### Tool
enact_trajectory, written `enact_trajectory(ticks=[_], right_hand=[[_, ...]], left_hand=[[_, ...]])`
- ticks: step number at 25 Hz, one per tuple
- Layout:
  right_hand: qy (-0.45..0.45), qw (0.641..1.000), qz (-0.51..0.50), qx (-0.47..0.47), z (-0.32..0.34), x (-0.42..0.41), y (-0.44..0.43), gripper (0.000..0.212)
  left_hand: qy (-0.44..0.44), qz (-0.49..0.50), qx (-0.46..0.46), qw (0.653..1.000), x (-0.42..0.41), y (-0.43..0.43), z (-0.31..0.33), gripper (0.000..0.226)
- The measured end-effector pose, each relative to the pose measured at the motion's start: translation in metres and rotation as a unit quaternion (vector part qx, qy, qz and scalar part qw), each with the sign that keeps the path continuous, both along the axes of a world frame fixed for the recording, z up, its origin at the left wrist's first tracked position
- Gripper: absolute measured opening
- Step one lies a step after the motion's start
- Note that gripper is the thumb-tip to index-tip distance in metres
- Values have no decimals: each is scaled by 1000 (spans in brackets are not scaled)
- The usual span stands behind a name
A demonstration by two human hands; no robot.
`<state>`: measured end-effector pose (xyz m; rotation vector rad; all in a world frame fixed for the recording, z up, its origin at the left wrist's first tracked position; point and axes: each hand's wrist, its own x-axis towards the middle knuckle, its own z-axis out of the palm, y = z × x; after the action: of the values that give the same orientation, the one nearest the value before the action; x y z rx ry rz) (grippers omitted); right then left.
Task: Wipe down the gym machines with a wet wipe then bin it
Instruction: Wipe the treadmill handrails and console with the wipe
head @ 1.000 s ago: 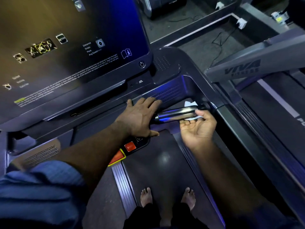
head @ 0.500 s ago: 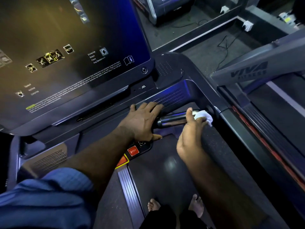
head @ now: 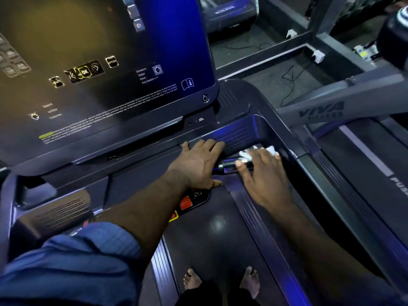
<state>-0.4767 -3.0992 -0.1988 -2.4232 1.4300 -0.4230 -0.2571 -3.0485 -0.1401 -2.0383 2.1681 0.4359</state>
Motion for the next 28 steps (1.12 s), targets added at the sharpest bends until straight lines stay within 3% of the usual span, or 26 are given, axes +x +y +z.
enact_trajectory(ticks=[3, 6, 8, 12, 16, 17, 20, 25, 28], right_hand=[[53, 998, -26, -12, 10, 12, 6, 86], [4, 989, 147, 34, 25, 45, 47, 77], [20, 980, 194, 23, 29, 31, 24, 72], [28, 1000, 14, 2, 19, -8, -14, 74], [-77, 974, 207, 48, 24, 27, 17, 52], [-69, 969, 232, 49, 26, 25, 6, 49], [2, 984, 176, 24, 19, -4, -37, 49], [-151, 972, 166, 72, 10, -23, -38, 32], [-216, 976, 36, 15, 30, -55, -84, 28]], left_hand=[[17, 5, -6, 1000, 2, 2, -2, 113], [41, 0, -12, 999, 2, 3, 0, 111], [42, 0, -16, 999, 3, 2, 0, 112], [34, -1, -12, 999, 4, 4, 0, 121], [19, -16, -35, 999, 3, 3, -1, 106], [10, -18, -34, 999, 5, 3, -2, 103], [23, -20, -7, 1000, 4, -2, -5, 106], [-27, -57, -8, 998, 1, -11, -4, 124], [7, -34, 10, 999, -20, -30, 15, 132]])
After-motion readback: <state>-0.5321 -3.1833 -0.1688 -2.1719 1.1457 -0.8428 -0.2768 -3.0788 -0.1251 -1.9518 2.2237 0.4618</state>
